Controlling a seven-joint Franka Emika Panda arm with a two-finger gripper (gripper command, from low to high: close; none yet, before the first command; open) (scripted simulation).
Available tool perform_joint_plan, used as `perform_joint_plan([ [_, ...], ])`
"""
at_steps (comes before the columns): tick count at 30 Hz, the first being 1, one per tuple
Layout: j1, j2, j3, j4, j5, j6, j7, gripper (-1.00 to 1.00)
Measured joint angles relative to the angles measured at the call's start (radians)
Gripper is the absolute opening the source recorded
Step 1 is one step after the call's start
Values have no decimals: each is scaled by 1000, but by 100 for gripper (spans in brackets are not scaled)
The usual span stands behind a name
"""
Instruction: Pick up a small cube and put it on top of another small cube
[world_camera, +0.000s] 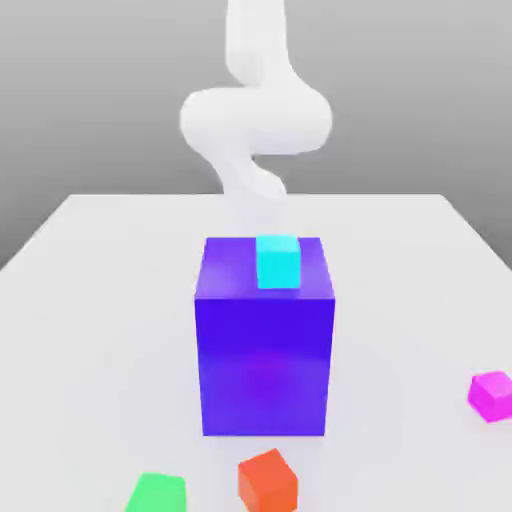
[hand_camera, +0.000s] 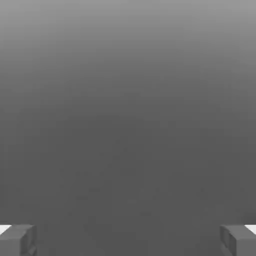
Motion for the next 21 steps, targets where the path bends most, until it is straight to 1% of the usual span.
perform_joint_plan([
  [9,244,333,14,-61,44,138,-366,0],
  [14,344,514,58,-95,59,214,-560,0],
  [18,424,659,107,-122,44,275,-696,0],
  [21,490,768,131,-143,8,321,-780,0],
])
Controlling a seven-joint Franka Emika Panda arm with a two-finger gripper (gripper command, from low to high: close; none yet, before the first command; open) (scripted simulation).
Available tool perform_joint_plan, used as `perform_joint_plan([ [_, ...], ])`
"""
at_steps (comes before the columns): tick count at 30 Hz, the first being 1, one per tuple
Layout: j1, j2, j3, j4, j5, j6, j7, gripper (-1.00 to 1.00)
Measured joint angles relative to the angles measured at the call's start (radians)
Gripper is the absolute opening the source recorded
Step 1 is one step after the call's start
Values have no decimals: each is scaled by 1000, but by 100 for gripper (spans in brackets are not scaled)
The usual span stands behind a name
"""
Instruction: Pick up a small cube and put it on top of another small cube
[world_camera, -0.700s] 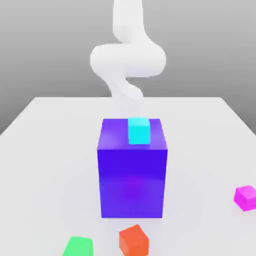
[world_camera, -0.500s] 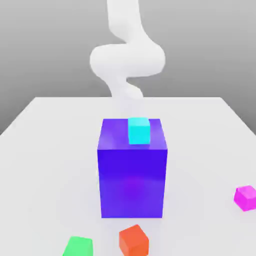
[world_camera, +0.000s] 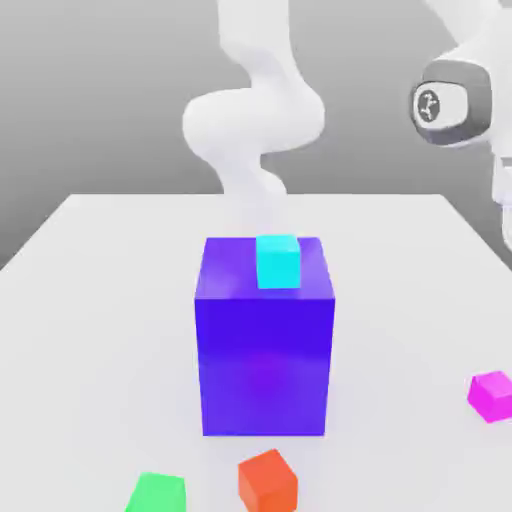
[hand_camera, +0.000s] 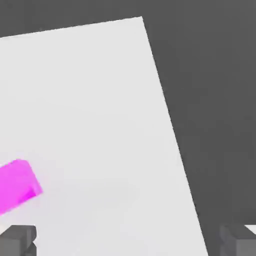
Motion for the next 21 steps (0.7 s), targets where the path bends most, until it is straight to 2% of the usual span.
perform_joint_plan([
  [5,61,183,26,-27,-112,80,-86,0],
  [9,104,328,-15,-3,-170,187,-62,0],
  [10,113,359,-26,3,-178,211,-56,-100],
  [17,114,365,-27,4,-180,213,-55,-100],
  [21,88,244,9,-22,-138,119,-87,-100],
])
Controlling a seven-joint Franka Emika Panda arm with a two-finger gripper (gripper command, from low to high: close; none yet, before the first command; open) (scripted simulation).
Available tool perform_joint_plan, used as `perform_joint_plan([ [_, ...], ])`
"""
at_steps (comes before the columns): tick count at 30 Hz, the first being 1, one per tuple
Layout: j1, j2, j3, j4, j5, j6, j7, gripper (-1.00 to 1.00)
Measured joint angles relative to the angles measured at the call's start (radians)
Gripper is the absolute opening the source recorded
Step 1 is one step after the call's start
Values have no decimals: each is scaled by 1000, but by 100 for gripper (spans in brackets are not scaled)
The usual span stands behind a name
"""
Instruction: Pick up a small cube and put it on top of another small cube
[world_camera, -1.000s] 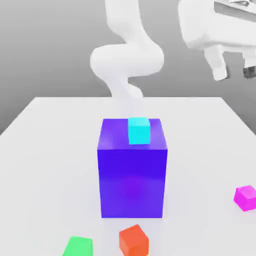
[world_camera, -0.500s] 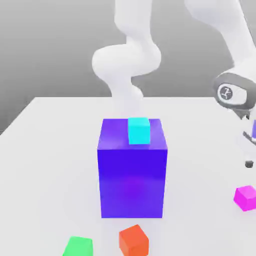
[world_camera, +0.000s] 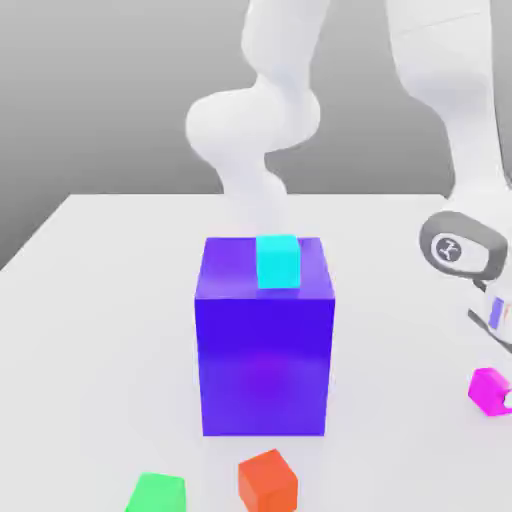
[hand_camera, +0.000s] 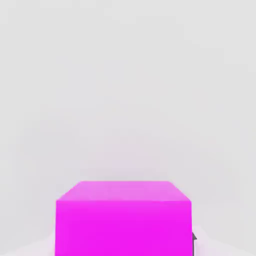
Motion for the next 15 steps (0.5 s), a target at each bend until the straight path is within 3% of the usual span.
perform_joint_plan([
  [2,-32,-47,-12,-2,32,-45,-6,-100],
  [15,-395,-91,-363,80,200,-180,118,-100],
])
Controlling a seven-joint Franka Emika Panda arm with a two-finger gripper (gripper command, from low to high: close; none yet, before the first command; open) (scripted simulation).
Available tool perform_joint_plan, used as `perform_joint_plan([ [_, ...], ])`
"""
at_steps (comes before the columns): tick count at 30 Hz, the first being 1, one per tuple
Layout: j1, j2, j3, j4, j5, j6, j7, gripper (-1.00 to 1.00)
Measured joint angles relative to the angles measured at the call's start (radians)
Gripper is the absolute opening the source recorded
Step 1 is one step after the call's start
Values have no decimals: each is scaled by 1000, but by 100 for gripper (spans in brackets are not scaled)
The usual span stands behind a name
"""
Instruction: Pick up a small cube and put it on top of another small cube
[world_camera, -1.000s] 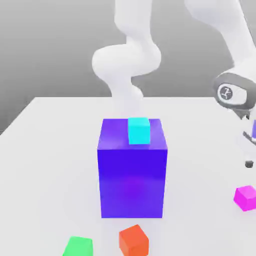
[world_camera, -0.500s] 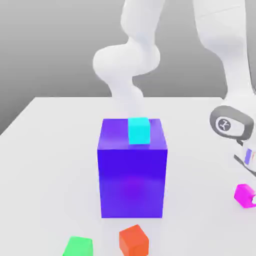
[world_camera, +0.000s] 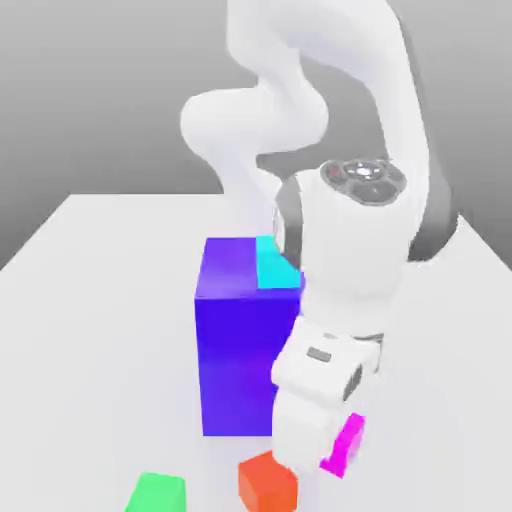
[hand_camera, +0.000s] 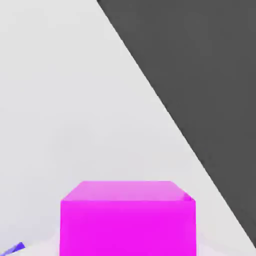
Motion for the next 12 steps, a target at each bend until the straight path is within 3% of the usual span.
perform_joint_plan([
  [4,-129,108,-50,56,101,47,-3,-100],
  [5,-153,146,-44,67,127,72,-13,100],
  [12,-165,156,-47,73,135,77,-13,100],
])
